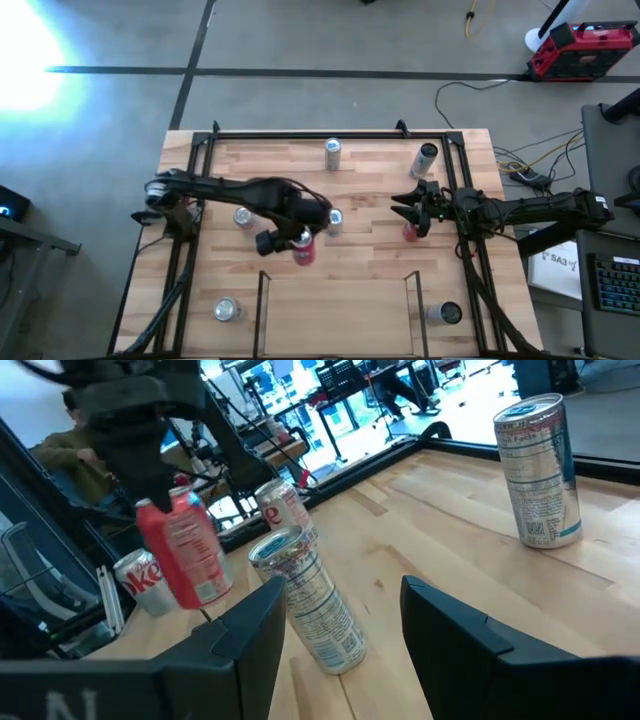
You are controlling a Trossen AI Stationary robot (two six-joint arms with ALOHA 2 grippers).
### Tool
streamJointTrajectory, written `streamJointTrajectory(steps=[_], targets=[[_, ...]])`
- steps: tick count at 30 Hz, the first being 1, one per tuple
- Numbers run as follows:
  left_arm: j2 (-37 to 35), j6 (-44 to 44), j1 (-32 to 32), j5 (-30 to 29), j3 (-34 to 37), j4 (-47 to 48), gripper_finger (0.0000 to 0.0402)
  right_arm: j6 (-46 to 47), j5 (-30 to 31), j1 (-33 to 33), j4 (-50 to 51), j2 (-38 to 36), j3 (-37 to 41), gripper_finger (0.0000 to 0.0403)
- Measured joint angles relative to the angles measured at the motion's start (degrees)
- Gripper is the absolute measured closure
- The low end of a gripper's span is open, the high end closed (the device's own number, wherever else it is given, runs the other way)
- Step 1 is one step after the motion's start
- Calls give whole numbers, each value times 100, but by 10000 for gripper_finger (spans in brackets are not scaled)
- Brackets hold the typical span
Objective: Place canned beverage on shelf
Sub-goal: Put the left red soda can on the shelf
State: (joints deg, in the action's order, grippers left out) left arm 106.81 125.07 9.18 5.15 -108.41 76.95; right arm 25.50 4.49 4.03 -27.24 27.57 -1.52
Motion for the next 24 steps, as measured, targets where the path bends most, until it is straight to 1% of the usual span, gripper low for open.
streamJointTrajectory(steps=[5,7,8,9,11,14,17,24], targets=[[1007,463,305,-177,-1669,996,140,1,0,0,0,-1,0,220],[1397,768,477,-396,-2334,1351,140,2,0,0,0,0,0,220],[1542,909,572,-542,-2595,1353,140,0,0,0,0,0,0,220],[1607,1062,670,-656,-2677,1219,140,0,0,0,0,0,0,220],[1579,1395,848,-806,-2515,1068,140,1,0,0,8,0,0,220],[1600,1747,1052,-686,-2361,1149,141,0,0,0,35,0,0,220],[1606,2110,1272,-516,-2285,940,141,2,0,0,63,0,0,220],[1604,3003,1811,-446,-2252,858,141,2,2,0,72,0,0,220]])
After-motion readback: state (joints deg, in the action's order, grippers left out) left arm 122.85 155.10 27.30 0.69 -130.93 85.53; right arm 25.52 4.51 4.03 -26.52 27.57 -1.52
